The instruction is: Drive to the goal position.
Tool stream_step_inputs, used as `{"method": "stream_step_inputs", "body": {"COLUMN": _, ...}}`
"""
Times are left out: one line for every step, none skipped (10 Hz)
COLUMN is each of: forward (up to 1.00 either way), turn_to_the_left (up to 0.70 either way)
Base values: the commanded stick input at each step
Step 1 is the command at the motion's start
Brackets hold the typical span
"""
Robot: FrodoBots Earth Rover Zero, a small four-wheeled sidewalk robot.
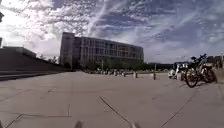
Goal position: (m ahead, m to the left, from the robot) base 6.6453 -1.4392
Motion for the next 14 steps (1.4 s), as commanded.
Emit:
{"method": "stream_step_inputs", "body": {"forward": 0.70, "turn_to_the_left": -0.11}}
{"method": "stream_step_inputs", "body": {"forward": 0.70, "turn_to_the_left": -0.01}}
{"method": "stream_step_inputs", "body": {"forward": 0.70, "turn_to_the_left": -0.18}}
{"method": "stream_step_inputs", "body": {"forward": 0.70, "turn_to_the_left": -0.02}}
{"method": "stream_step_inputs", "body": {"forward": 0.70, "turn_to_the_left": -0.03}}
{"method": "stream_step_inputs", "body": {"forward": 0.70, "turn_to_the_left": -0.03}}
{"method": "stream_step_inputs", "body": {"forward": 0.70, "turn_to_the_left": 0.00}}
{"method": "stream_step_inputs", "body": {"forward": 0.70, "turn_to_the_left": -0.03}}
{"method": "stream_step_inputs", "body": {"forward": 0.70, "turn_to_the_left": -0.12}}
{"method": "stream_step_inputs", "body": {"forward": 0.70, "turn_to_the_left": -0.01}}
{"method": "stream_step_inputs", "body": {"forward": 0.70, "turn_to_the_left": -0.04}}
{"method": "stream_step_inputs", "body": {"forward": 0.70, "turn_to_the_left": 0.00}}
{"method": "stream_step_inputs", "body": {"forward": 0.70, "turn_to_the_left": 0.00}}
{"method": "stream_step_inputs", "body": {"forward": 0.70, "turn_to_the_left": -0.21}}
